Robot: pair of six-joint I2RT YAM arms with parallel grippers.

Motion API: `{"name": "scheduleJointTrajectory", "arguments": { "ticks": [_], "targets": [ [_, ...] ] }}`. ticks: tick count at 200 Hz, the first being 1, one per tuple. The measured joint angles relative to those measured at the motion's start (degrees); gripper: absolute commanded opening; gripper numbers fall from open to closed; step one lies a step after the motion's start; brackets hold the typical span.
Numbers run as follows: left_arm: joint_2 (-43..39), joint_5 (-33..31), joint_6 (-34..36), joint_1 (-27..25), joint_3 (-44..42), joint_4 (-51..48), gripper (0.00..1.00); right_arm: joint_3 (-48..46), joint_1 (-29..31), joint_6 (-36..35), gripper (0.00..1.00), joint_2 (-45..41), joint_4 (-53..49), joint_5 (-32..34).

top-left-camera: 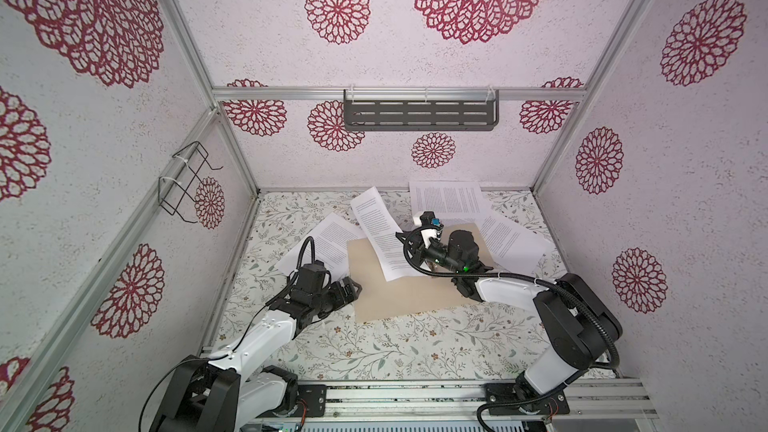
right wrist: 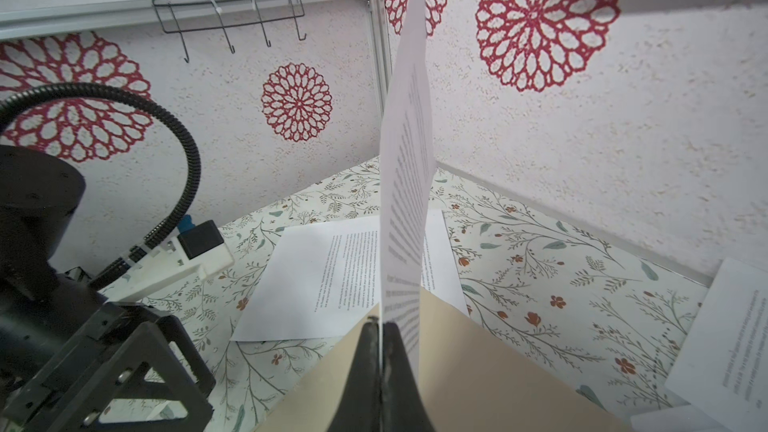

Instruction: Put the files into the folder

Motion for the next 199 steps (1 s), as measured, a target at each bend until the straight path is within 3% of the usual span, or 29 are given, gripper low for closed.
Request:
{"name": "scheduleJointTrajectory", "arguments": {
  "ticks": [199],
  "targets": [
    [0.48,-0.55,1.09,0.0,0.02,-0.44,0.97,-1.16,0.81,16.87,0.0,4.59,13.14,-11.63]
  ]
}}
